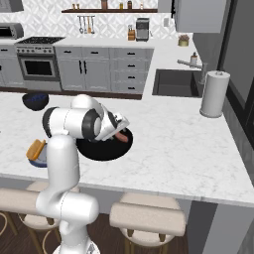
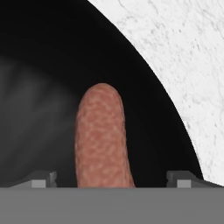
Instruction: Place one bun and one sausage from the bowl on each plate.
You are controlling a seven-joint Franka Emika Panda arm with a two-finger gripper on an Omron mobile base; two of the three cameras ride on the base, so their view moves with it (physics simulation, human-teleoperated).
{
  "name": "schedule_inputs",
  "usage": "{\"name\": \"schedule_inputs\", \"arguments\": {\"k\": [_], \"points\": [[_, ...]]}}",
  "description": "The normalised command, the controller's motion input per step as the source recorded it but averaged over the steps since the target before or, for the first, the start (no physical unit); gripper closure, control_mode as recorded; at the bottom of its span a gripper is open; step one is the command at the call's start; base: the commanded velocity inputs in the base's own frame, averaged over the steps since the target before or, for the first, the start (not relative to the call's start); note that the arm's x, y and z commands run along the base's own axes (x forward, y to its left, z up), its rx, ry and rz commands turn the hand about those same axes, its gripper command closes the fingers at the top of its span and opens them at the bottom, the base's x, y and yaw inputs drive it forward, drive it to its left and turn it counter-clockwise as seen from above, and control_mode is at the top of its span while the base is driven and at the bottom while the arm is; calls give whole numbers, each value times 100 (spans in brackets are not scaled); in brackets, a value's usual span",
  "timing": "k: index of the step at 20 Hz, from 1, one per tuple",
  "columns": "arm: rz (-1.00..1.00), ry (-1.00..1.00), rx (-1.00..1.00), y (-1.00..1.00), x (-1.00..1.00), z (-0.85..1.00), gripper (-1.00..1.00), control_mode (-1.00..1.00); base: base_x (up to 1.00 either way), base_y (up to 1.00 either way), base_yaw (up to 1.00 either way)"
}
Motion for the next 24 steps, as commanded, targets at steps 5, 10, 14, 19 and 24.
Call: {"name": "schedule_inputs", "arguments": {"k": [5,10,14,19,24], "points": [[0,0,-1,-11,2,-22,-100,-100,0,0,0],[0,0,0,0,0,-12,100,-100,0,0,0],[0,0,0,0,0,-14,100,-100,0,0,0],[0,0,0,0,-2,-10,100,-100,0,0,0],[0,-4,0,0,-15,-1,100,-100,0,0,0]]}}
